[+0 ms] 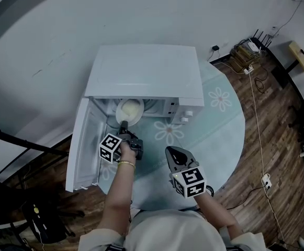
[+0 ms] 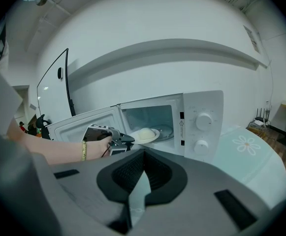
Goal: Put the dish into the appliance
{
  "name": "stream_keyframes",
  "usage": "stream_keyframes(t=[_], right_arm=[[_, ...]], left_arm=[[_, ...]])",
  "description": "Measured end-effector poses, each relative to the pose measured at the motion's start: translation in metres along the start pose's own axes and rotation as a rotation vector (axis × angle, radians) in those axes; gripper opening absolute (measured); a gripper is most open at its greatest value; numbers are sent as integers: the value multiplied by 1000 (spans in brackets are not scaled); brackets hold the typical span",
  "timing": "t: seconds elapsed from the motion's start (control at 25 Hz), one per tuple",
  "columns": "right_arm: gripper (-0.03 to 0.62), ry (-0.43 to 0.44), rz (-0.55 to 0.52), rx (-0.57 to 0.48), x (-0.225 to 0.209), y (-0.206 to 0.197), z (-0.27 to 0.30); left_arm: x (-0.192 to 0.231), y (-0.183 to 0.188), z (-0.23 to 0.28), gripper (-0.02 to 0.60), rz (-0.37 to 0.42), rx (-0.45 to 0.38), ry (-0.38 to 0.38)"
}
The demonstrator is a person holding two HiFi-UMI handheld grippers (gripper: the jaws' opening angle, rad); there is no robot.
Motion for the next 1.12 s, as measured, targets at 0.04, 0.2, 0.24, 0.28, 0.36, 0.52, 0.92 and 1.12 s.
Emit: stream_keyframes(t=[0.04,0.2,0.24,0.28,0.36,0.52,0.92,1.12], right_arm=[[5,0,1,1,-1,0,0],[5,-4,5,5,-5,-2,1],[5,-5,5,6,-6,-3,1],[5,-5,6,8,-7,-3,2],[5,-4,9,11,-8,-4,3],[5,-1,16,16,-9,-8,5],[5,-2,20,26,-14,-9,11],[5,3,23,29,-12,-12,13]], left_arm=[[-1,0,3,40,3,2,2],[-5,0,14,40,34,9,11],[-5,0,17,40,37,10,13],[-4,-1,20,40,36,12,15],[-4,-2,26,40,33,20,18],[-4,-3,37,41,34,38,20],[-11,-4,59,41,95,52,40],[-13,-1,62,41,134,45,47]])
Point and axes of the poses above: the fingertips, and each gripper's own axes: z forward along the fingers, x to its left, y out of its top, the point moved 1 cm from there along -z, backward along the fingers, and after that the axes turned 6 degrees about -z, right-handed, at the moved point
